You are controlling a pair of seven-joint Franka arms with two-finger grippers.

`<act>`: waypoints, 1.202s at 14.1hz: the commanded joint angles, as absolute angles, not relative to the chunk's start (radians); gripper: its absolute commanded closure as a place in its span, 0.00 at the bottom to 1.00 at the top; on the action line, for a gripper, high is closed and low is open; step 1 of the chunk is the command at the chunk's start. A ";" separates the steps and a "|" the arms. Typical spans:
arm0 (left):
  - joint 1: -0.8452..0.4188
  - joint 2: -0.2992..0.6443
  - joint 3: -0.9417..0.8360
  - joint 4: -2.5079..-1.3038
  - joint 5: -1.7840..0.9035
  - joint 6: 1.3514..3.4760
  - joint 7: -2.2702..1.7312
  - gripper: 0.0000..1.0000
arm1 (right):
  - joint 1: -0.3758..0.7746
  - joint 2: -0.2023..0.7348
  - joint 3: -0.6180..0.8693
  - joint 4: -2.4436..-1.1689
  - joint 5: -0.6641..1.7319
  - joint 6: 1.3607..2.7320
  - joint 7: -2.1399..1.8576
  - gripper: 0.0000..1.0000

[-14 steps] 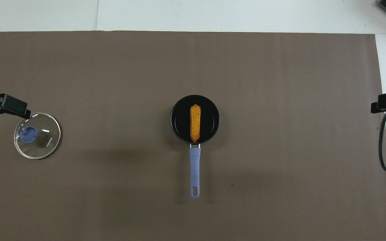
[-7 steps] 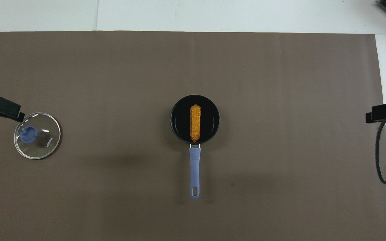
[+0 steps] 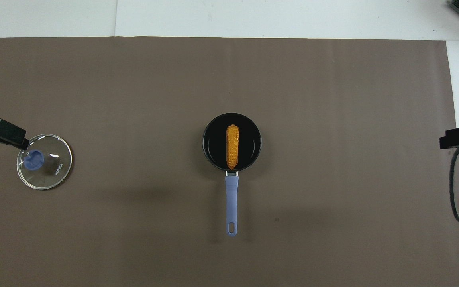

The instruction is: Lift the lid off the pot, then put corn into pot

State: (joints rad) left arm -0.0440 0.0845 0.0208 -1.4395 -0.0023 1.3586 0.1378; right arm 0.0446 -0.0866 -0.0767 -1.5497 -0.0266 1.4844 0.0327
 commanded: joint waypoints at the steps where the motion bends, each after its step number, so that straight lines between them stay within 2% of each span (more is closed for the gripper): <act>1: -0.052 0.075 0.023 -1.420 0.012 1.335 0.127 0.00 | 0.037 -0.107 -0.064 -1.572 -0.032 1.493 0.011 0.00; 17: -0.054 0.055 0.023 -1.424 0.006 1.359 0.133 0.00 | 0.037 -0.107 -0.066 -1.566 -0.021 1.485 0.008 0.00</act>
